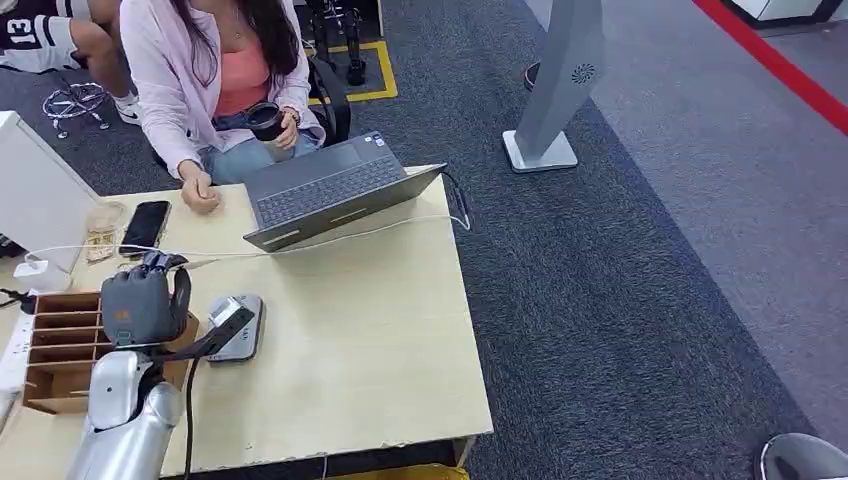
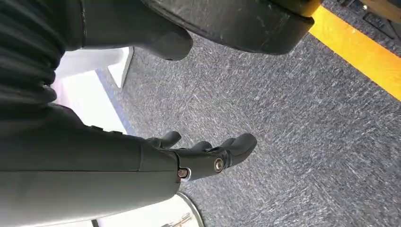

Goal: Pass the card to the sensor for recognition and then transmit it.

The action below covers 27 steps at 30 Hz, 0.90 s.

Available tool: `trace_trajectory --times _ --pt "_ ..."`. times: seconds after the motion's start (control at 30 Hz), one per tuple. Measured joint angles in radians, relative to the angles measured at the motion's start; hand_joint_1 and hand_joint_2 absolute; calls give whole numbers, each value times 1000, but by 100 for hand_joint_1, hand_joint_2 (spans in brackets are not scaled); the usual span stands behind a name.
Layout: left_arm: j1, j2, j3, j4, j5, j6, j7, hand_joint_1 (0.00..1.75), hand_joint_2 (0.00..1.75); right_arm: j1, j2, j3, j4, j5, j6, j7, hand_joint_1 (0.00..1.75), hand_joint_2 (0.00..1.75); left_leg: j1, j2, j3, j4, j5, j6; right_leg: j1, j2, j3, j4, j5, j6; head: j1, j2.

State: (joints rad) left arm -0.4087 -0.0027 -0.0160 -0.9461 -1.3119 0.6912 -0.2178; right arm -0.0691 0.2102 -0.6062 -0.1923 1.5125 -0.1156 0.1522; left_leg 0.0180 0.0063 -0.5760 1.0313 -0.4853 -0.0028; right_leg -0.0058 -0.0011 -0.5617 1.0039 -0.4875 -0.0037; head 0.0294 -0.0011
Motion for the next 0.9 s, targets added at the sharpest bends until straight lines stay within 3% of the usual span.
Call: trace_trajectory --times 0.2,0.5,0.9 --pt "2 0 0 0 0 0 2 175 175 0 0 0 0 0 0 0 0 175 0 0 0 0 0 0 0 0 0 0 0 0 0 0" --pt "4 12 0 30 -61 -3 96 175 175 0 3 0 0 2 -3 6 0 175 0 0 0 0 0 0 0 0 0 0 0 0 0 0" --pt "-8 21 0 101 -54 -85 126 175 175 1 3 0 0 -2 -13 6 0 175 0 0 0 0 0 0 0 0 0 0 0 0 0 0"
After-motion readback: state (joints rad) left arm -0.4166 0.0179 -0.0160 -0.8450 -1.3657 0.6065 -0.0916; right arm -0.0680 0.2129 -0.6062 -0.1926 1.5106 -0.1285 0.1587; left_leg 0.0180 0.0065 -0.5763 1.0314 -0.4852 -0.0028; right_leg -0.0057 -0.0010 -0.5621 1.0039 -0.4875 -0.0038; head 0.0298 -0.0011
